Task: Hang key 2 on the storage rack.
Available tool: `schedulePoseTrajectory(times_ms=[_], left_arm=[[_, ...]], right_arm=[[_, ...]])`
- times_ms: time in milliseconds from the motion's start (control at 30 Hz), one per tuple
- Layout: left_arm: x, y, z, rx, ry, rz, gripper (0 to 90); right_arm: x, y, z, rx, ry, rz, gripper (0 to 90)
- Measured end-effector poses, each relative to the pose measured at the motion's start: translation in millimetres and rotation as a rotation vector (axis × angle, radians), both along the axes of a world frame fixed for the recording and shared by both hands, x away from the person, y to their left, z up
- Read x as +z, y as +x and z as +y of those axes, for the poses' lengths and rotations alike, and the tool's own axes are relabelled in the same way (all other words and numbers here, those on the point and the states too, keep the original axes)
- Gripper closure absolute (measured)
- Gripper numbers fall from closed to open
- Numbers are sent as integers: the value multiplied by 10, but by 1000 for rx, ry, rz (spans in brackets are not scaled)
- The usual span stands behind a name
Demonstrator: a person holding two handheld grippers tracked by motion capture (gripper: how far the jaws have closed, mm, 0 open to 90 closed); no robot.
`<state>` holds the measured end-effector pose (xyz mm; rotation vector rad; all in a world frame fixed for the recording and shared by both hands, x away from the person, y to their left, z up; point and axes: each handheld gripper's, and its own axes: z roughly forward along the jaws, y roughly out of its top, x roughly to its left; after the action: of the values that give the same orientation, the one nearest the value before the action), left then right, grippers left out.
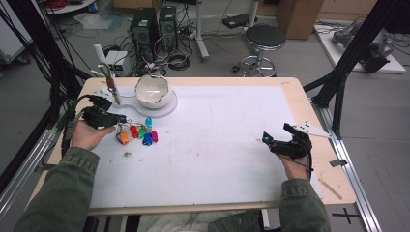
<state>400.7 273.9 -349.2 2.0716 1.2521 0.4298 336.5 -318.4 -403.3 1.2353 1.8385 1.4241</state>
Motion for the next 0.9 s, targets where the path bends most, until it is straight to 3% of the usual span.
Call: schedulePoseTrajectory(times_ms=[433,900], left_arm=[[324,-21,193,33,-40,-57,875],[612,-20,478,127,-60,-104,875]], right_arm=[[0,0,-1,-1,-1,1,6],[-1,2,2,-4,-2,3,6]])
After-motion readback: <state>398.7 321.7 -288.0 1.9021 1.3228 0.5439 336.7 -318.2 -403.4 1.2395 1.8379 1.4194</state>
